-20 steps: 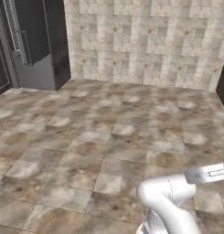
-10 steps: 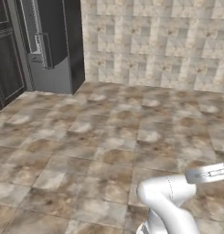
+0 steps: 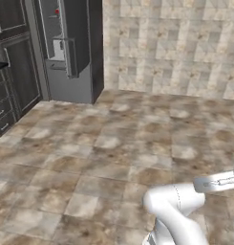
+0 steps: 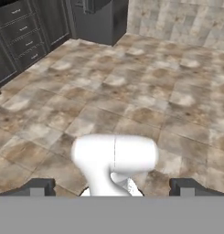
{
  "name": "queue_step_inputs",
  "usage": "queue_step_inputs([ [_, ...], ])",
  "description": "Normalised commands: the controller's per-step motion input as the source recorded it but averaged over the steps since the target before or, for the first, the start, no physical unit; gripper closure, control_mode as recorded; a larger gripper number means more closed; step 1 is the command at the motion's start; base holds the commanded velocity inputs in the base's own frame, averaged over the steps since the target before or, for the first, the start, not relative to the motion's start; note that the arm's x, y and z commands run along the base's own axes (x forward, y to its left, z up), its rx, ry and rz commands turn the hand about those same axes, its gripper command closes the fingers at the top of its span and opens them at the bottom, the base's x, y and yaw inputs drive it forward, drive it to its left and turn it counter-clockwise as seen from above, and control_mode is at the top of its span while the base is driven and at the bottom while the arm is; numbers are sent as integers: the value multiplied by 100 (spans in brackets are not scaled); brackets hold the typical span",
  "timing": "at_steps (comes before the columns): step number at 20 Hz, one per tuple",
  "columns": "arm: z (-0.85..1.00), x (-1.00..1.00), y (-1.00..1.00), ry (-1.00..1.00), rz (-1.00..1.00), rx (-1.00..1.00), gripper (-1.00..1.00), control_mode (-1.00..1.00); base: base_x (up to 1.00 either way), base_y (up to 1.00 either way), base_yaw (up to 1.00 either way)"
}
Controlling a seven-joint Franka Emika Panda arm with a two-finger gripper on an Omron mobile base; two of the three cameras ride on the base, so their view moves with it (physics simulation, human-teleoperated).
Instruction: Open the fridge, grab two sodas, and place both sodas inside the bowl with ice on the dining counter.
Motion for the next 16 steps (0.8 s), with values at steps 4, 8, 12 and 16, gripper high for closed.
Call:
queue_step_inputs([
  [4,0,0,0,0,0,0,-100,100,100,94,-3],
  [8,0,0,0,0,0,0,-100,100,100,79,-2],
  [12,0,0,0,0,0,0,-100,100,100,67,0],
  [16,0,0,0,0,0,0,-100,100,100,53,0],
])
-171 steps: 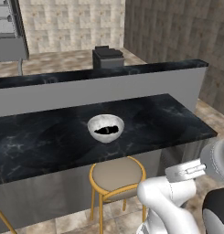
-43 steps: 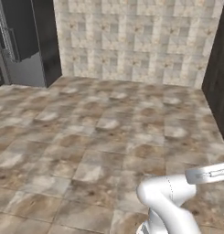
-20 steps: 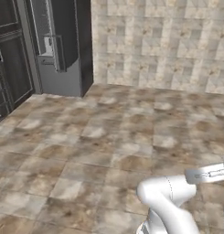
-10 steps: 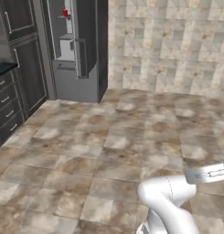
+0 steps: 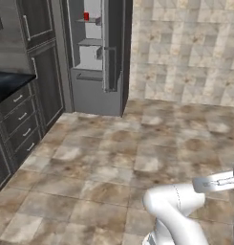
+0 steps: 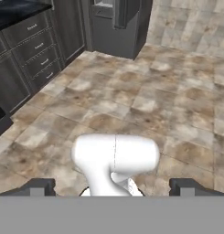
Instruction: Open the fridge, grab two sodas, and place both sodas inside the bowl with ice on the dining counter.
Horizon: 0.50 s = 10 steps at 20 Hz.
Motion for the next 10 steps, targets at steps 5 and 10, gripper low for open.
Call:
queue_step_inputs([
  [5,0,0,0,0,0,0,-100,100,100,51,0],
  [10,0,0,0,0,0,0,-100,100,100,43,0],
])
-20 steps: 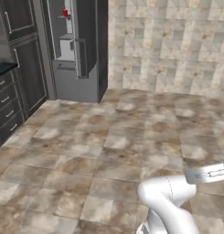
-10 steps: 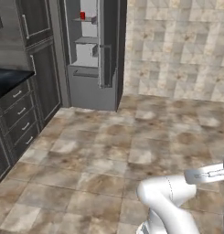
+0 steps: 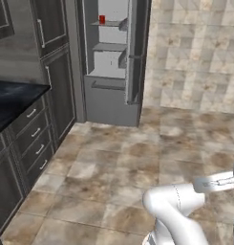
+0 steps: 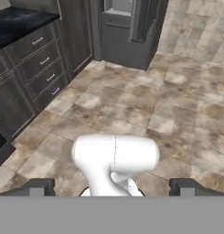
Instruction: Open the fridge, grab two sodas, and place both sodas inside the bowl with ice on the dining counter.
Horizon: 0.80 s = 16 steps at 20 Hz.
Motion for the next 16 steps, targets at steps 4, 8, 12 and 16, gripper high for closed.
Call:
queue_step_inputs([
  [4,0,0,0,0,0,0,-100,100,100,37,0],
  [8,0,0,0,0,0,0,-100,100,100,27,0],
  [12,0,0,0,0,0,0,-100,100,100,16,0],
  [16,0,0,0,0,0,0,-100,100,100,13,0],
])
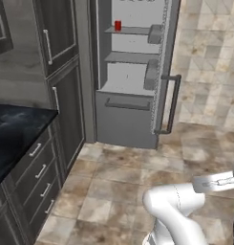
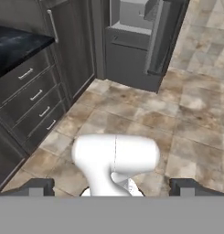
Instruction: Open the fridge, grab two sodas, and place both sodas inside the bowl with ice on the dining counter.
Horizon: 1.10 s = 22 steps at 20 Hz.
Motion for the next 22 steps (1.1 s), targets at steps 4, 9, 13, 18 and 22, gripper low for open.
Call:
queue_step_inputs([
  [4,0,0,0,0,0,0,-100,100,100,2,0],
  [9,0,0,0,0,0,0,-100,100,93,18,-1],
  [13,0,0,0,0,0,0,-100,100,83,27,-2],
  [18,0,0,0,0,0,0,-100,100,73,35,-4],
  [22,0,0,0,0,0,0,-100,100,81,26,-7],
])
